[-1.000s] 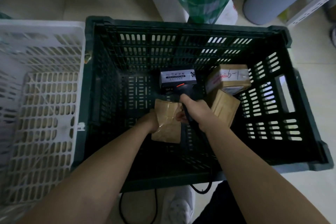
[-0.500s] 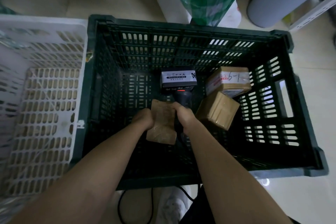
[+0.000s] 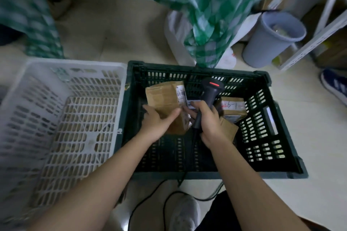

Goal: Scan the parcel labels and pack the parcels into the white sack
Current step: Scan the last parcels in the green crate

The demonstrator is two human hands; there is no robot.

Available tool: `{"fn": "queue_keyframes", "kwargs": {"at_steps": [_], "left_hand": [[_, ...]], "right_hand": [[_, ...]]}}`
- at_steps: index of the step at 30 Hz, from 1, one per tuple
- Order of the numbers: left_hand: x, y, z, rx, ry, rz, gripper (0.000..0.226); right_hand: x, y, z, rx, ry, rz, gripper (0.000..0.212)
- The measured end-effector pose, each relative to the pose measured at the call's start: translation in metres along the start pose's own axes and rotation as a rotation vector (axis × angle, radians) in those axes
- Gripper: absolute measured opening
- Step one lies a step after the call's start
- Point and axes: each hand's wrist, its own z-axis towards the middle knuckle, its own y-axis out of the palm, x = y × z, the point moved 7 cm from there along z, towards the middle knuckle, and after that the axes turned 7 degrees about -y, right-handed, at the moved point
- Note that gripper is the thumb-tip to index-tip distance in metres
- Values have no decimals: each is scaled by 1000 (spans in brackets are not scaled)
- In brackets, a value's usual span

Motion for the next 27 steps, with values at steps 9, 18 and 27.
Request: {"fn": "queue_keyframes", "kwargs": {"at_steps": [9,18,27], "left_hand": [[-43,-77,-92,170,127,-186,139],[-113,-146,-165,-66,192,-500,65],[-135,-182,-188,-27,209,-543,50]], "right_hand": [[-25,53,-132,-181,-101,40,25],[-17,96,-220,-296,-168,-166,18],[-28,127,-254,-438,-196,-257,3]]}}
